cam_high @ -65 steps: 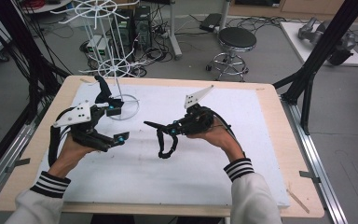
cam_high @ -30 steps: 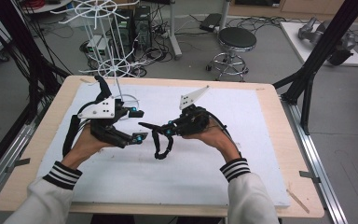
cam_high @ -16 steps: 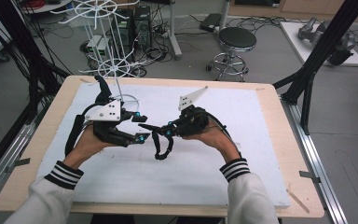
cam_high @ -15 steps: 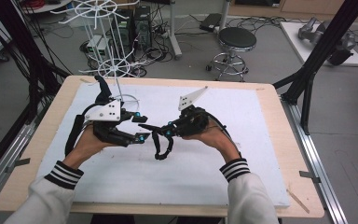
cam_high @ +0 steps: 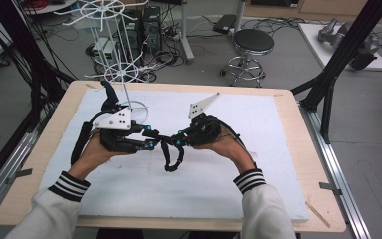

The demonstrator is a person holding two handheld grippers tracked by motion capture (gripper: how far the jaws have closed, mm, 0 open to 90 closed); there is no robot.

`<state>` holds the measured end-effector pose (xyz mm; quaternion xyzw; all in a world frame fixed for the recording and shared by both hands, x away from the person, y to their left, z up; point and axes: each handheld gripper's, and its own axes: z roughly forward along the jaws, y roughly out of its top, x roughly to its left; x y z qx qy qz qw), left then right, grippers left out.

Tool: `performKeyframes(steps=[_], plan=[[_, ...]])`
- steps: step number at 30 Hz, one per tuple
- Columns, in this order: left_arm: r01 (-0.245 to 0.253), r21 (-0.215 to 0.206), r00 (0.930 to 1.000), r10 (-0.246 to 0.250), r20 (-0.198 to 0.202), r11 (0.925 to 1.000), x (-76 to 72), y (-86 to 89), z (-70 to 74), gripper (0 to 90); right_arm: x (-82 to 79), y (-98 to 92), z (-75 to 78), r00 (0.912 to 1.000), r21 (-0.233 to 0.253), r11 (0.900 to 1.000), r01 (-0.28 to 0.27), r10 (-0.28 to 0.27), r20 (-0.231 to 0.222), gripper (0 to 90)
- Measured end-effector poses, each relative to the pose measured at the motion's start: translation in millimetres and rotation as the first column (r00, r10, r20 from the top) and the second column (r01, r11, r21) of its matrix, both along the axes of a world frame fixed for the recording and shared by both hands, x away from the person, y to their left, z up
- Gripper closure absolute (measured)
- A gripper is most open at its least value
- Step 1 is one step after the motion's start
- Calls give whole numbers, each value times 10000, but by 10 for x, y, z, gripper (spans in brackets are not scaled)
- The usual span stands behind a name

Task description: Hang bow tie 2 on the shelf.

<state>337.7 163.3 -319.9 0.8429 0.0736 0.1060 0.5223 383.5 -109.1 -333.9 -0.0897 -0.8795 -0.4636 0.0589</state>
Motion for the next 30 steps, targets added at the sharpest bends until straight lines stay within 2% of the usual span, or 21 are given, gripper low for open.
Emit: performKeyframes(steps=[8,11,19,21,22,24,26,28,30], plan=[[-141,153,9999,141,-5,9998,-9,-15,-4,808,9,2,-10,10000,-61,10000,28,-27,55,805],[-203,97,9998,203,2,9997,-9,-4,5,820,4,2,-6,10000,16,10000,40,-40,-18,805],[-269,55,9996,269,80,9996,-26,12,8,826,-14,-9,10,9997,158,9997,-184,181,173,749],[-325,-9,9994,325,100,9995,-27,22,10,826,-11,-6,6,9993,274,9993,-258,250,288,653],[-317,-43,9995,317,89,9995,-27,31,13,826,-18,-8,9,9993,313,9993,-201,192,314,577],[-423,-130,9990,424,114,9990,-33,54,23,826,-18,-11,10,9987,599,9982,-107,76,513,369],[-493,-228,9986,497,158,9985,-35,84,33,827,-31,-20,18,9969,874,9956,345,-405,681,122],[-558,-311,9983,563,151,9980,-37,112,40,827,-40,-30,33,9934,994,9936,534,-630,961,28],[-641,-349,9978,647,173,9973,-39,144,44,827,-56,-44,46,9885,879,9942,618,-731,1322,6]])
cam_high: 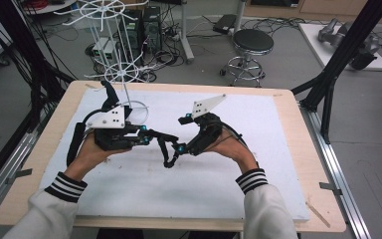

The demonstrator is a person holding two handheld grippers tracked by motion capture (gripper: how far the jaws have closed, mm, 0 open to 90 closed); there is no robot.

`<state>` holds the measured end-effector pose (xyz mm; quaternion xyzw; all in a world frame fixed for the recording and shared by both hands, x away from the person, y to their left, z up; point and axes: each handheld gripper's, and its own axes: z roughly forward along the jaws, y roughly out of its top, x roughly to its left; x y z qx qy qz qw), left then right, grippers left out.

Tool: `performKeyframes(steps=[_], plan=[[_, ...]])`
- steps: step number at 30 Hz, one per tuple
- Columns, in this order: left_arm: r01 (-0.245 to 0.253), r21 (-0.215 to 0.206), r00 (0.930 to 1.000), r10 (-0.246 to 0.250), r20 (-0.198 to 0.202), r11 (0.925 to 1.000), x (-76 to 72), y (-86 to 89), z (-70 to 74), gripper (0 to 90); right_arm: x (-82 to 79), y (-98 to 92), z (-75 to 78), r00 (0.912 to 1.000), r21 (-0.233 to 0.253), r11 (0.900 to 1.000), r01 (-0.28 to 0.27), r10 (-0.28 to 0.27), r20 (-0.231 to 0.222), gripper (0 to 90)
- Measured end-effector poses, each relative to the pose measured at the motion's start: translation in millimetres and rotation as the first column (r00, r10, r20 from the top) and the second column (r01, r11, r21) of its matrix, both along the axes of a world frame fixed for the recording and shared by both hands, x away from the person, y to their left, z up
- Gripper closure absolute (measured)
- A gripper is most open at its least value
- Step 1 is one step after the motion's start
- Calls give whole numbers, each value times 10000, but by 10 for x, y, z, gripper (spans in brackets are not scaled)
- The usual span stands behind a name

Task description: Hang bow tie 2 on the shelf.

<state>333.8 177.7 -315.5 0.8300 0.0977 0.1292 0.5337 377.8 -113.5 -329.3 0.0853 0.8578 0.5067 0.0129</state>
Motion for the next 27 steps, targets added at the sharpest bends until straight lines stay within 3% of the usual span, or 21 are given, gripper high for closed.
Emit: performKeyframes(steps=[11,14,20,27], plan=[[-360,-574,9993,365,79,9977,-2,139,45,826,-65,-126,108,9962,-41,9972,742,-740,451,6],[-492,-759,9985,508,192,9959,-3,183,68,826,-109,-204,136,9929,146,9947,1019,-1027,608,6],[-688,-1172,9971,722,246,9907,-2,248,99,827,-210,-409,133,9792,706,9813,1789,-1846,842,6],[-829,-1492,9953,893,367,9853,1,287,137,826,-322,-598,111,9667,1194,9675,2230,-2353,1011,6]])
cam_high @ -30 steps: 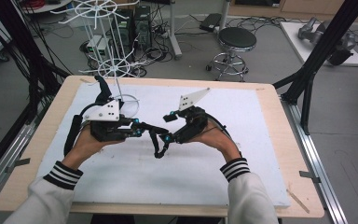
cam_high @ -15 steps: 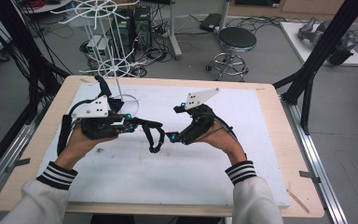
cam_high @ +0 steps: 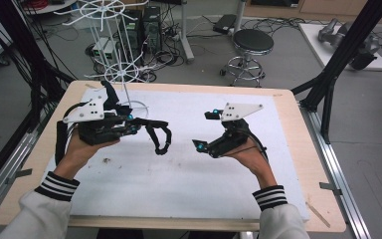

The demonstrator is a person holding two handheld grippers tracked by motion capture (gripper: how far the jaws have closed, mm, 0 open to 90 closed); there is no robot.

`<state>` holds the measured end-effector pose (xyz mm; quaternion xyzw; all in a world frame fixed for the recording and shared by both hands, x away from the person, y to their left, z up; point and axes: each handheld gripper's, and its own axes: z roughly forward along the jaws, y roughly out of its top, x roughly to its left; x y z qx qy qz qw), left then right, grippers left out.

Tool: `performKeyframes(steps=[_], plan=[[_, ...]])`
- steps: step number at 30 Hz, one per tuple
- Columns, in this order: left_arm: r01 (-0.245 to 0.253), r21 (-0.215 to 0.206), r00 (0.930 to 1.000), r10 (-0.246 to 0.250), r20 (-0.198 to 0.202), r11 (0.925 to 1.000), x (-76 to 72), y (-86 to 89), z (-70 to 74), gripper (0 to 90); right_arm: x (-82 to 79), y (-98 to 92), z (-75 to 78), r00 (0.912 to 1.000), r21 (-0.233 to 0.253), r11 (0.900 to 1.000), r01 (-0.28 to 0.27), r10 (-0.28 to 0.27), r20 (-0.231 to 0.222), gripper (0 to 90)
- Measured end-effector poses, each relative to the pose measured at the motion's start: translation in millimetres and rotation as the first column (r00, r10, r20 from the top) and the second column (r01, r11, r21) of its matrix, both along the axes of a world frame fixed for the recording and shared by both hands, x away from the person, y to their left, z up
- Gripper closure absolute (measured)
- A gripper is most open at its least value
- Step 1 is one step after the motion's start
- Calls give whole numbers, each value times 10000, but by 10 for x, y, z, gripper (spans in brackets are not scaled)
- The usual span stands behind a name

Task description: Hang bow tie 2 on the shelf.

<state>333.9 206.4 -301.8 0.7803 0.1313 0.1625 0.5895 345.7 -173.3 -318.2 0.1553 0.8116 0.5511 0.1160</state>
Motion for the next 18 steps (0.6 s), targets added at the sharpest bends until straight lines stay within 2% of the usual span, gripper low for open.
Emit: performKeyframes(steps=[11,18], plan=[[-443,-436,9987,453,223,9981,4,85,60,826,-185,-246,-149,9978,525,9965,643,-650,126,6],[-812,-850,9954,851,434,9931,-2,164,111,826,-324,-418,-250,9915,831,9886,1258,-1280,216,6]])
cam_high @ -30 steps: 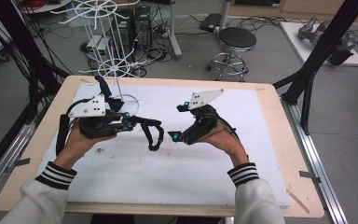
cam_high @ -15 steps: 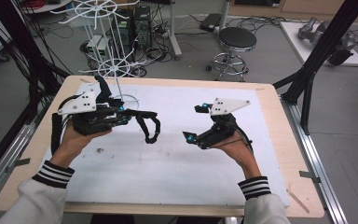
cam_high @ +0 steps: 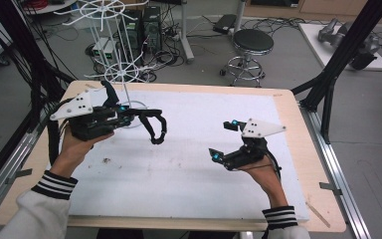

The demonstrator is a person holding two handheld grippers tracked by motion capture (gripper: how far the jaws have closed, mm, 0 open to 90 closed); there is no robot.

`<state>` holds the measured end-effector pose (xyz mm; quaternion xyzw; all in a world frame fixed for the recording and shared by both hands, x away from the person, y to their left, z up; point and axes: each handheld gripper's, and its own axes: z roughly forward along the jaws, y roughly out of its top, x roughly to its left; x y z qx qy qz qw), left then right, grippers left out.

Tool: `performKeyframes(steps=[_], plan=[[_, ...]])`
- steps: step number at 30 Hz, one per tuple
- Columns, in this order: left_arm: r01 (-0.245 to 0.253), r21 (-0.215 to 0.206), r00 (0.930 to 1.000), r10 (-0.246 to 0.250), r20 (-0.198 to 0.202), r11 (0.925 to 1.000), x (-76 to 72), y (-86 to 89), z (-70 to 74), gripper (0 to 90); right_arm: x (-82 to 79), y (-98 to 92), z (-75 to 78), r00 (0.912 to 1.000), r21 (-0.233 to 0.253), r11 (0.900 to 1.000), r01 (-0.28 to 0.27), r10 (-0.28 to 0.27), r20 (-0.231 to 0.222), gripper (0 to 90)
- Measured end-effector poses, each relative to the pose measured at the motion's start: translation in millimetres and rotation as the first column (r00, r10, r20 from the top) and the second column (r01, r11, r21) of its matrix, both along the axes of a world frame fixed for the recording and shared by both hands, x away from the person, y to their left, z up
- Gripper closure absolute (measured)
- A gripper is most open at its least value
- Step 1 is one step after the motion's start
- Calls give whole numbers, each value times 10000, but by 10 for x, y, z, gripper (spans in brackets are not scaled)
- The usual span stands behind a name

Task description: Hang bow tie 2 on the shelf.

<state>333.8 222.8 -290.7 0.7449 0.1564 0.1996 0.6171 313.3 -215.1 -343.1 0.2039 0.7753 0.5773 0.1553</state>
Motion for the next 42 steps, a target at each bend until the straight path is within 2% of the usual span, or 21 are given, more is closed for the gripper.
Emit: performKeyframes(steps=[7,13,19,23,33,39,42], plan=[[-488,-431,9985,498,211,9979,-2,91,39,826,-116,-145,-105,9977,469,9969,629,-640,214,6],[-792,-717,9960,820,369,9943,-3,146,73,827,-188,-257,-173,9890,1120,9847,1332,-1393,488,6],[-1204,-1086,9911,1258,443,9868,10,220,109,826,-261,-323,-258,9815,1352,9751,1756,-1841,532,6],[-1560,-1415,9842,1659,611,9776,11,294,141,827,-305,-352,-321,9764,1484,9697,1941,-2055,657,6],[-2353,-1775,9645,2522,788,9556,35,413,156,827,-383,-417,-455,9691,1926,9554,2241,-2394,600,6],[-2765,-1931,9520,2958,790,9414,52,460,132,827,-417,-454,-519,9621,2009,9483,2458,-2639,683,6],[-2970,-1969,9445,3178,834,9344,63,488,118,827,-435,-458,-538,9581,1869,9477,2587,-2764,752,6]])
